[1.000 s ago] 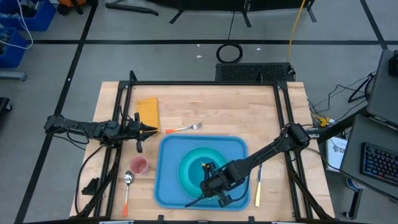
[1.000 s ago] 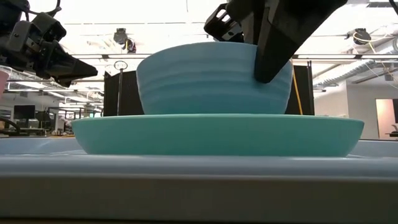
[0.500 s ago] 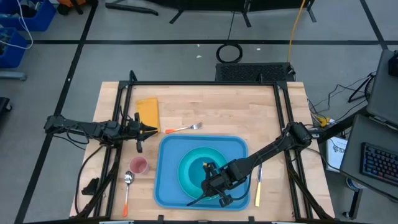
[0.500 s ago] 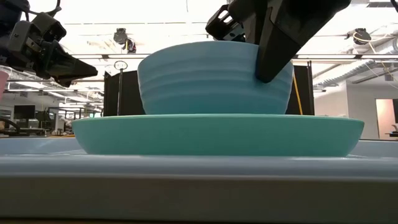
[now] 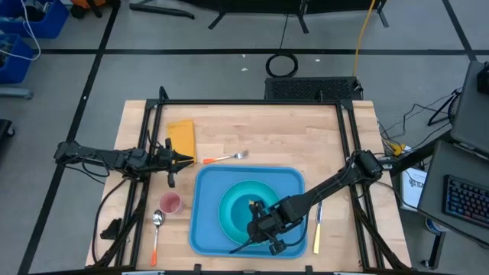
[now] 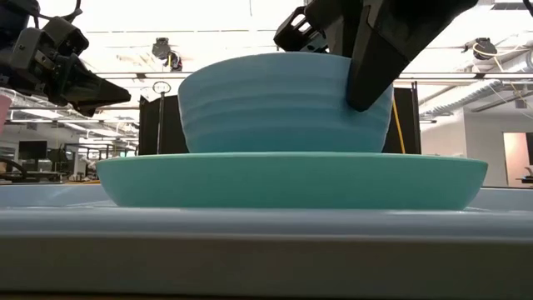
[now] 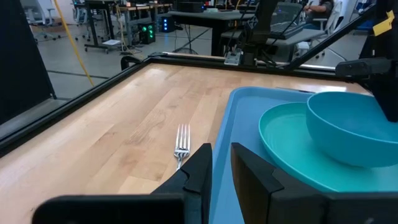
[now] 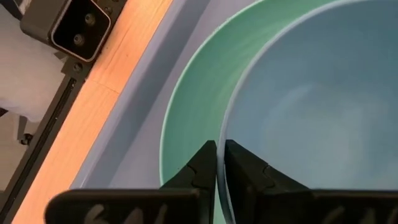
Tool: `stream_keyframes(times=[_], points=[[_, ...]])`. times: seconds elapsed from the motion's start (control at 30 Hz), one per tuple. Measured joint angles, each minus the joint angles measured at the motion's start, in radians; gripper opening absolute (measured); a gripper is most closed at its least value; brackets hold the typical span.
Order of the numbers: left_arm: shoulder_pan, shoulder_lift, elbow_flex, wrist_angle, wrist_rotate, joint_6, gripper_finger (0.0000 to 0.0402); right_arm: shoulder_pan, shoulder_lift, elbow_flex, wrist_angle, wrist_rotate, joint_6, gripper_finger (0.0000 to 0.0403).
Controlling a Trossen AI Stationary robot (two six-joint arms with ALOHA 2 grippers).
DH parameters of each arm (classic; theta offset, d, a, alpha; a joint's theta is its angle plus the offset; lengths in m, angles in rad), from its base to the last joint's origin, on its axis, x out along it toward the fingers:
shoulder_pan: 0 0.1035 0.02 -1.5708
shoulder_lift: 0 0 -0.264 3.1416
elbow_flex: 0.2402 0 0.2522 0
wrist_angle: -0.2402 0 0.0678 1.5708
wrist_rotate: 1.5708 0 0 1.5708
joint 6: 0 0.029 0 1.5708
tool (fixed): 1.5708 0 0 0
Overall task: Set up tray
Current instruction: Put the blue bowl on top of the light blue plate, then put the pink cup on the blue serving tray to the top right of the light blue plate
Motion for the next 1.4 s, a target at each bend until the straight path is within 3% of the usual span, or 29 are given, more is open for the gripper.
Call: stream_keyframes(times=[0.33,0.97,1.4], points=[[0.0,0.0,0.0,0.0,0.0,0.0,0.0063,0.0,0.0,0.0,0.003,0.008,0.001,0.0045],[0.0,0.0,0.0,0.0,0.0,0.0,0.0063,0.001,-0.028,0.0,0.015,0.023,0.023,0.013],[0.0,0.0,0.0,0.0,0.0,0.0,0.0063,0.001,-0.096,0.0,0.024,0.099,0.006,0.0137]])
